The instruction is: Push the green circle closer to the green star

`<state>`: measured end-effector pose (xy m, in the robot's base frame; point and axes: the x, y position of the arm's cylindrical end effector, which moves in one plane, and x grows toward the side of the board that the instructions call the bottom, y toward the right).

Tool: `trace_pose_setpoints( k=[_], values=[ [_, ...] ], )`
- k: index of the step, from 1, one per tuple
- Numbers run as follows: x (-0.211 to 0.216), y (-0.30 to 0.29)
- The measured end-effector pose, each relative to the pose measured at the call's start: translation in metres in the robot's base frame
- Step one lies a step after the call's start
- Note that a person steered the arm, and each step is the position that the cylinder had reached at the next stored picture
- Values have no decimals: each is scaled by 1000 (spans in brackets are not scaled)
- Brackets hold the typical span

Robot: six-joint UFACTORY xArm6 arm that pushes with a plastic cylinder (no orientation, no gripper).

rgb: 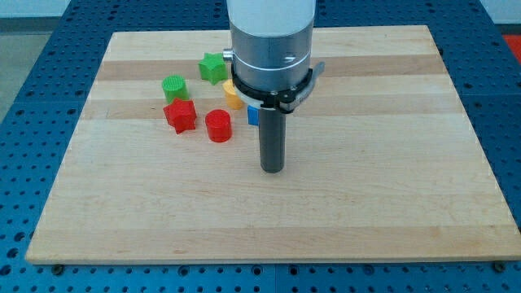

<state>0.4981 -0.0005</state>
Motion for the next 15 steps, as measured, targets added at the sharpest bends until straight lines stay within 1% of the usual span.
trace_pose_setpoints(
  k=[6, 9, 10, 11, 12, 13, 14, 15],
  values=[
    [-2, 0],
    [8, 0],
    [-7, -3],
    [-10, -50],
    [3, -123],
    [-13, -188],
    [-57, -233],
    [-85, -238]
  ],
)
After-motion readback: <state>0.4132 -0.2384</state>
